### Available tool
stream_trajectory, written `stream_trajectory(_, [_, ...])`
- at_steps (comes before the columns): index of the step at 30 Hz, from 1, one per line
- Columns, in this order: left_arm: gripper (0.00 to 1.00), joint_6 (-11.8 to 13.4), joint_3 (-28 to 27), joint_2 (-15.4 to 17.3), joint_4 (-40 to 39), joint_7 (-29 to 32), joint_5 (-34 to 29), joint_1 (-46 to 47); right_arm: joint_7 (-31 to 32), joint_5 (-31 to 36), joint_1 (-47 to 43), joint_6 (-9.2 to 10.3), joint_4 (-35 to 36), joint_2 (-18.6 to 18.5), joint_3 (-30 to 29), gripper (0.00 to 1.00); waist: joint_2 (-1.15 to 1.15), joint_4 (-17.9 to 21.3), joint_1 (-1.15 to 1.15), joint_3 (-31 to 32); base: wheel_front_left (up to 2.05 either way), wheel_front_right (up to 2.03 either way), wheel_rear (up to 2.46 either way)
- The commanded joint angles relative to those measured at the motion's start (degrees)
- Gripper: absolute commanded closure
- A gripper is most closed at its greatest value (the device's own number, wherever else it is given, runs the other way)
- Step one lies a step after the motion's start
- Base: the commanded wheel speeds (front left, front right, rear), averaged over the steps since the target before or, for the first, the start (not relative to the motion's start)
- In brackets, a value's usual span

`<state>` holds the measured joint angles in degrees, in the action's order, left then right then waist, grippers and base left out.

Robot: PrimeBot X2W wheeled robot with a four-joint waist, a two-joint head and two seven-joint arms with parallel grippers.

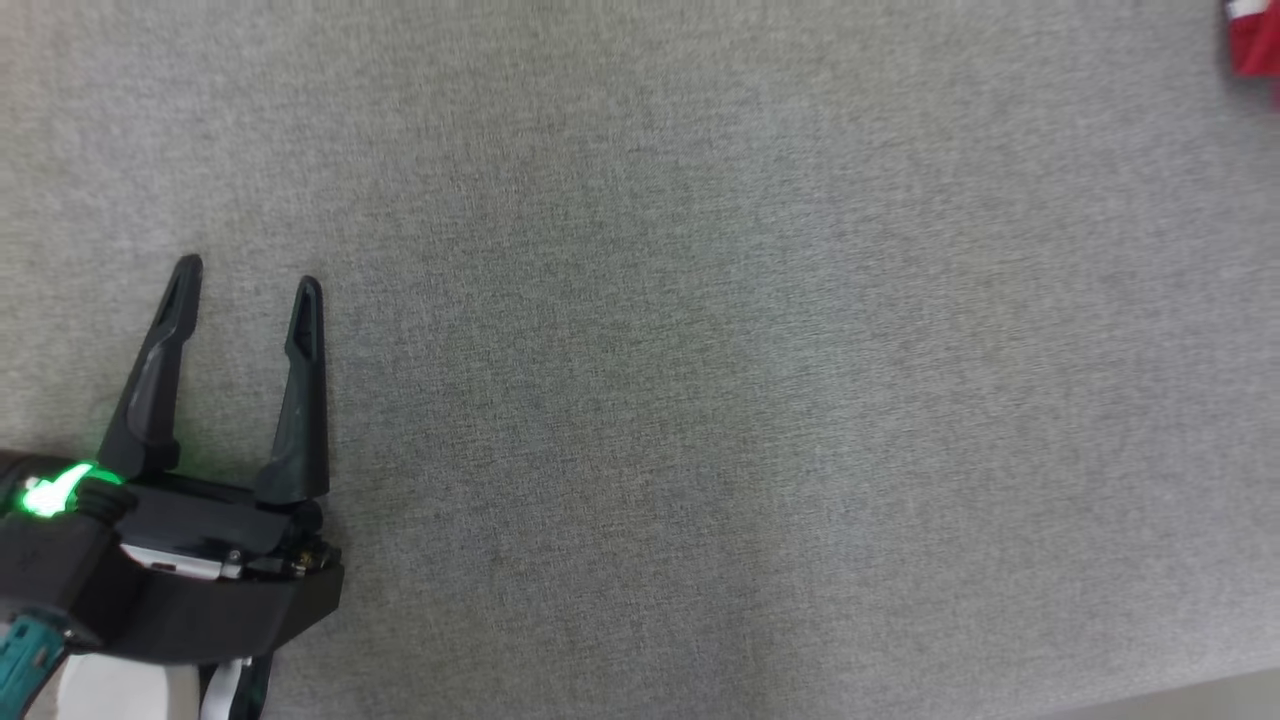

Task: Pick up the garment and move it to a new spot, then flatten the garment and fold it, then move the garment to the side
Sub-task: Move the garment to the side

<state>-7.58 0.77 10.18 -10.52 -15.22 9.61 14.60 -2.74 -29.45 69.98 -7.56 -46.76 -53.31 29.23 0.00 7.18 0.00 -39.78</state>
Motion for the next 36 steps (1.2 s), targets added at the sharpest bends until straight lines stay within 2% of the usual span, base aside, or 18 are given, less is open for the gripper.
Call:
stream_trajectory(1, [0.0, 0.19, -0.92, 0.13, 3.32, 0.23, 0.16, -1.11, -2.09, -0.14, 0.18, 0.15, 0.03, 1.73, 0.09, 0.0, 0.0, 0.11, 0.0, 2.61, 0.0, 0.0, 0.0])
stream_trajectory(8, [0.0, 0.17, -2.72, -1.67, 6.66, 0.14, 0.58, -4.33, -8.05, 0.45, -2.1, 0.15, 2.58, 6.43, 2.47, 0.0, 0.0, -1.07, 0.0, 12.19, 0.0, 0.0, 0.0])
stream_trajectory(16, [0.0, 0.14, -6.37, -3.21, 9.16, 0.12, -0.01, -11.2, -12.04, 0.53, -10.31, 0.15, 7.93, 15.48, 1.5, 0.0, 0.0, -2.03, 0.0, 24.47, 0.0, 0.0, 0.0])
stream_trajectory(20, [0.0, 0.14, -7.5, -3.64, 10.24, 0.12, -0.23, -15.12, -12.43, 1.7, -17.15, 0.15, 11.66, 20.47, -3.01, 0.0, 0.0, -2.45, 0.0, 30.58, 0.0, 0.0, 0.0])
stream_trajectory(21, [0.0, 0.14, -7.5, -3.64, 10.24, 0.12, -0.23, -15.12, -12.43, 1.7, -17.15, 0.15, 11.66, 20.47, -3.01, 0.0, 0.0, -2.45, 0.0, 30.58, 0.0, 0.0, 0.0])
stream_trajectory(26, [0.0, 0.14, -8.41, -4.26, 10.85, 0.12, 0.01, -17.55, -12.44, 5.21, -30.42, 0.15, 19.95, 25.01, -9.76, 0.0, 0.0, -4.05, 0.0, 35.58, 0.0, 0.0, 0.0])
stream_trajectory(32, [0.0, 0.14, -8.13, -4.62, 11.67, 0.12, -0.4, -19.36, -12.46, 8.45, -47.0, 0.15, 28.4, 31.26, -18.33, 0.0, 0.0, -4.94, 0.0, 38.74, 0.0, 0.0, 0.0])
stream_trajectory(36, [0.0, 0.14, -8.31, -4.74, 12.45, 0.12, -0.21, -20.16, -12.45, 10.07, -56.38, 0.15, 32.78, 35.45, -20.27, 0.0, 0.0, -5.16, 0.0, 39.52, 0.0, 0.0, 0.0])
